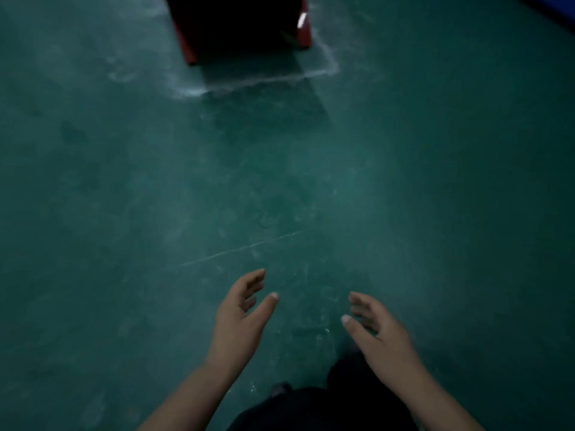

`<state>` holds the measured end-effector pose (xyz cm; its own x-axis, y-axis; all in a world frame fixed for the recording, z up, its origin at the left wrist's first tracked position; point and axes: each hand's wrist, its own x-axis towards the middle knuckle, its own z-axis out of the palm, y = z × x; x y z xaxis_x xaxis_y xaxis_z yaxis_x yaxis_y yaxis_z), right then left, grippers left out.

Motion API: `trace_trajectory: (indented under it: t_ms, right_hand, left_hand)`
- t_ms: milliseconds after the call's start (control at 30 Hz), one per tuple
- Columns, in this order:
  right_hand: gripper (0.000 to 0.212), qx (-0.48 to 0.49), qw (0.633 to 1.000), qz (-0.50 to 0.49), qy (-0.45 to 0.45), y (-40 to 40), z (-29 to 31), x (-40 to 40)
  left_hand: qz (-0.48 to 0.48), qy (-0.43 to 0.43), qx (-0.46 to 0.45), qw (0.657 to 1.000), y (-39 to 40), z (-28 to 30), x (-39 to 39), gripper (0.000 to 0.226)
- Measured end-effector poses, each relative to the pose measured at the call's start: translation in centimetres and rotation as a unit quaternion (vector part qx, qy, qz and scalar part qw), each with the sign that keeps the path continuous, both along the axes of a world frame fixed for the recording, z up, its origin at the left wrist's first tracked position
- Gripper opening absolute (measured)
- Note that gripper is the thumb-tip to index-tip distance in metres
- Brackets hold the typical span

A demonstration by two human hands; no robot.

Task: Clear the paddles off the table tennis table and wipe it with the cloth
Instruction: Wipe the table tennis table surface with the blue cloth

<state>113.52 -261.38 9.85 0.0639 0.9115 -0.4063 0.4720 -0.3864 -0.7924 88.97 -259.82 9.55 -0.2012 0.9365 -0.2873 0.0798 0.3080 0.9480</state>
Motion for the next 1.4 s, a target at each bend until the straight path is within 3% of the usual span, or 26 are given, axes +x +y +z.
trace_trajectory:
  t_ms: [233,400,700,967,1100,1400]
  right_hand:
    - [0.034,-0.024,0.996,0.084,0.031,11.6,1.8,-9.0]
    - [0.030,-0.040,0.990,0.124,0.062,23.5,0.6,-16.1]
    - [0.030,-0.042,0.960,0.258,0.101,45.9,3.0,-35.2]
    - [0.031,-0.036,0.944,0.315,0.090,59.6,1.4,-52.4]
    - [0.032,-0.048,0.949,0.305,0.061,65.7,0.3,-61.9]
    - [0.037,0.012,0.965,0.252,0.072,83.1,3.7,-79.3]
  left_hand:
    - [0.125,-0.031,-0.025,0.991,6.5,0.0,-8.7,0.038]
    - [0.169,-0.001,-0.016,0.986,14.8,0.5,-15.9,0.040]
    - [0.276,0.040,-0.005,0.960,30.0,4.5,-32.0,0.036]
    - [0.349,0.005,-0.027,0.937,41.3,1.5,-46.9,0.034]
    - [0.331,-0.013,-0.042,0.943,49.0,0.9,-56.3,0.034]
    - [0.236,0.022,0.005,0.972,70.0,3.5,-75.6,0.030]
